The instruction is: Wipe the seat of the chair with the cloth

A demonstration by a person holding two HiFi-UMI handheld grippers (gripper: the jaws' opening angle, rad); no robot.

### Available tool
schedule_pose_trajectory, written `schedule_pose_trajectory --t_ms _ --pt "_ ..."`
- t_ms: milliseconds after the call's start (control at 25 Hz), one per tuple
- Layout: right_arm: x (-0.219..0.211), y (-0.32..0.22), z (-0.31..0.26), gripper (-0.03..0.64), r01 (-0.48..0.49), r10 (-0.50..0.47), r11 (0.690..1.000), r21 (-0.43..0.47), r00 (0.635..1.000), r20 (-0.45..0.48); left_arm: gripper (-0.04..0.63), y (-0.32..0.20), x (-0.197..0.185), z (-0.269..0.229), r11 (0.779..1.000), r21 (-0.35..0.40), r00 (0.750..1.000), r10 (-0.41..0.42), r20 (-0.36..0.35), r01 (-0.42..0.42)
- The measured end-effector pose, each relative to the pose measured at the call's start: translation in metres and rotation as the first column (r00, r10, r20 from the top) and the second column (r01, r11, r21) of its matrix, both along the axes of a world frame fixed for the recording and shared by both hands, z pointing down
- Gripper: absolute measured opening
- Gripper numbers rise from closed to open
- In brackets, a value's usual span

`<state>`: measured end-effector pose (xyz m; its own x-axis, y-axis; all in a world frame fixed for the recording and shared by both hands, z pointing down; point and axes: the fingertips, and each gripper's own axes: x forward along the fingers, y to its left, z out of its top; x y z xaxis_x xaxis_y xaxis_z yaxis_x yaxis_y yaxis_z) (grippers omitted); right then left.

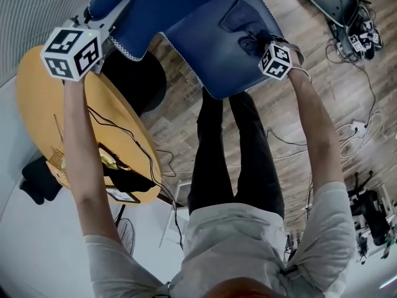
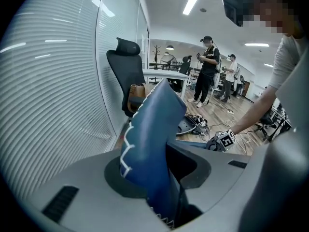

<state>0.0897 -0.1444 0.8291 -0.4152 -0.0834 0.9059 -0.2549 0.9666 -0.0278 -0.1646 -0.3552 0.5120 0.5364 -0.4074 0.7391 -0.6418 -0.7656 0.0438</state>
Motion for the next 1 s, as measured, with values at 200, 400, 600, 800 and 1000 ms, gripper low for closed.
schedule_pose_trajectory --t_ms 200,400,600,800,1000 --pt "0.031 0.007 0.003 0.052 -0.082 0.082 0.997 0.000 0.996 -0.018 0.141 0.002 0.027 0.006 0.999 -0.012 0.999 0.029 -0.015 -0.030" --pt "0.063 0.010 0.002 0.051 -0.158 0.159 0.987 0.004 0.987 -0.041 0.141 -0.001 0.034 0.004 0.999 -0.003 0.999 0.036 -0.011 -0.036" --pt "0.093 0.016 0.001 0.051 -0.339 0.338 0.941 0.001 0.940 -0.036 0.141 -0.001 0.034 0.006 0.999 -0.014 0.999 0.035 -0.012 -0.035" --pt "0.106 0.026 0.002 0.052 -0.476 0.475 0.879 -0.010 0.879 -0.041 0.143 0.000 0.032 0.007 0.999 -0.009 0.999 0.030 -0.010 -0.030" --pt "0.115 0.034 0.000 0.052 -0.618 0.618 0.786 -0.012 0.786 -0.021 0.143 -0.003 0.033 0.004 0.999 0.008 0.999 0.034 -0.013 -0.034"
